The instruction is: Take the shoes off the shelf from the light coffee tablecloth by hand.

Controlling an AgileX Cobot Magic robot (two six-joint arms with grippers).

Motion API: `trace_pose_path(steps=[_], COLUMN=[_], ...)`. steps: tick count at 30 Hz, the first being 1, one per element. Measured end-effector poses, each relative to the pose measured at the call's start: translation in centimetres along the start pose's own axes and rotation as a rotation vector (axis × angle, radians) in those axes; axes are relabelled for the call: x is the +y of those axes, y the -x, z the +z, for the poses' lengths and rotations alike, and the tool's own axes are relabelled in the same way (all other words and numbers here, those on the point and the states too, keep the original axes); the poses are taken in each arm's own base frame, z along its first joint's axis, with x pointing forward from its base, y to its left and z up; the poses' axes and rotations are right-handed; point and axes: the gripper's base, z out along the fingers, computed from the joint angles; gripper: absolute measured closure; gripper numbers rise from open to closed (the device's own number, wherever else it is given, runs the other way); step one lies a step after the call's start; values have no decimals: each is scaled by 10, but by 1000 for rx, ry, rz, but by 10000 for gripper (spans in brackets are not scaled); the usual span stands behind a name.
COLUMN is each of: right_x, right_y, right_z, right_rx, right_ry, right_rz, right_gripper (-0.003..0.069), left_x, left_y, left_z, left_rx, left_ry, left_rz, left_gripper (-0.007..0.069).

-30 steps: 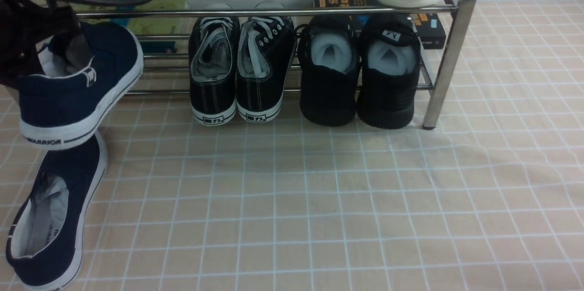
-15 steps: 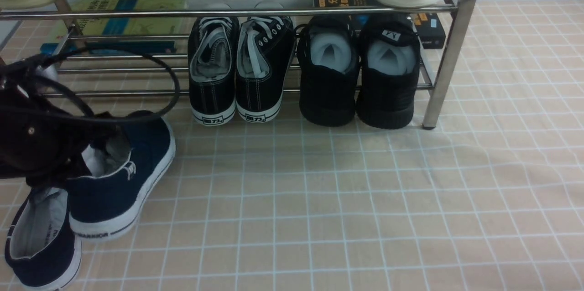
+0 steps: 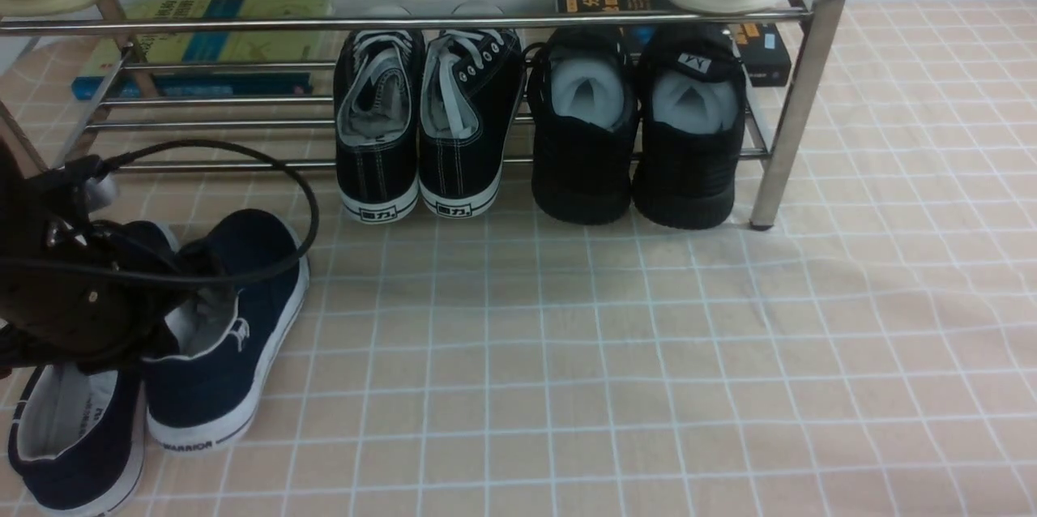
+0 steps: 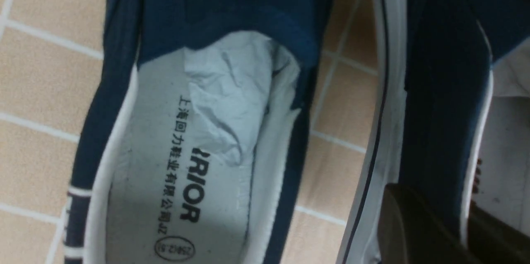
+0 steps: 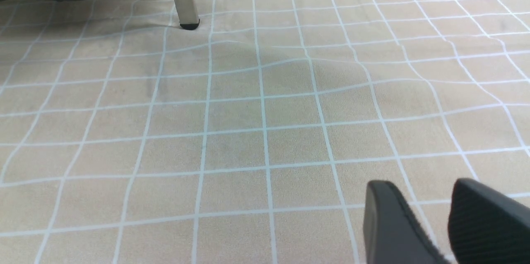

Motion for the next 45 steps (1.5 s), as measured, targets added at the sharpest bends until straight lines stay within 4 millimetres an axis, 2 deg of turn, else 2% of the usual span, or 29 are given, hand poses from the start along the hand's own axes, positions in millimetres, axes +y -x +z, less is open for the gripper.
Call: trace_pose_path(steps=[3, 8, 11, 13, 15, 16, 17, 18, 19, 21, 23, 24, 25, 26, 29, 32, 37, 45], right_x=[0, 0, 0, 0, 0, 0, 0, 0, 0, 0, 0, 0, 0, 0, 0, 0, 0, 0], right_y=[0, 0, 0, 0, 0, 0, 0, 0, 0, 0, 0, 0, 0, 0, 0, 0, 0, 0], right_z=[0, 0, 0, 0, 0, 0, 0, 0, 0, 0, 0, 0, 0, 0, 0, 0, 0, 0], right_rx=[0, 0, 0, 0, 0, 0, 0, 0, 0, 0, 0, 0, 0, 0, 0, 0, 0, 1], right_ry=[0, 0, 0, 0, 0, 0, 0, 0, 0, 0, 0, 0, 0, 0, 0, 0, 0, 0], right_rz=[0, 0, 0, 0, 0, 0, 0, 0, 0, 0, 0, 0, 0, 0, 0, 0, 0, 0], right_gripper=[419, 419, 419, 419, 419, 419, 419, 419, 419, 419, 419, 419, 419, 419, 419, 419, 419, 419], left_x=[0, 0, 0, -1, -1, -1, -1, 2, 3, 9, 15, 16, 19, 25, 31, 40, 53, 67], left_y=[1, 1, 0, 0, -1, -3, -3, -11, -14, -37, -59, -62, -73, -99, -125, -149, -172, -188], left_z=[0, -3, -18, -29, -66, -78, -82, -104, -109, -138, -152, -153, -153, -156, -149, -132, -105, -71], left_rx=[-9, -20, -17, -17, -43, -53, -58, -82, -78, -112, -150, -153, -164, -243, -368, -533, -717, -688], left_ry=[1, -2, -4, -2, 1, 2, 1, -4, -3, -22, -49, -54, -68, -125, -205, -280, -310, -190], left_rz=[18, 90, 110, 120, 166, 182, 188, 208, 212, 240, 270, 272, 288, 299, 276, 227, 184, 272], left_gripper=[539, 367, 307, 299, 319, 342, 347, 394, 410, 517, 589, 599, 612, 624, 624, 624, 624, 624])
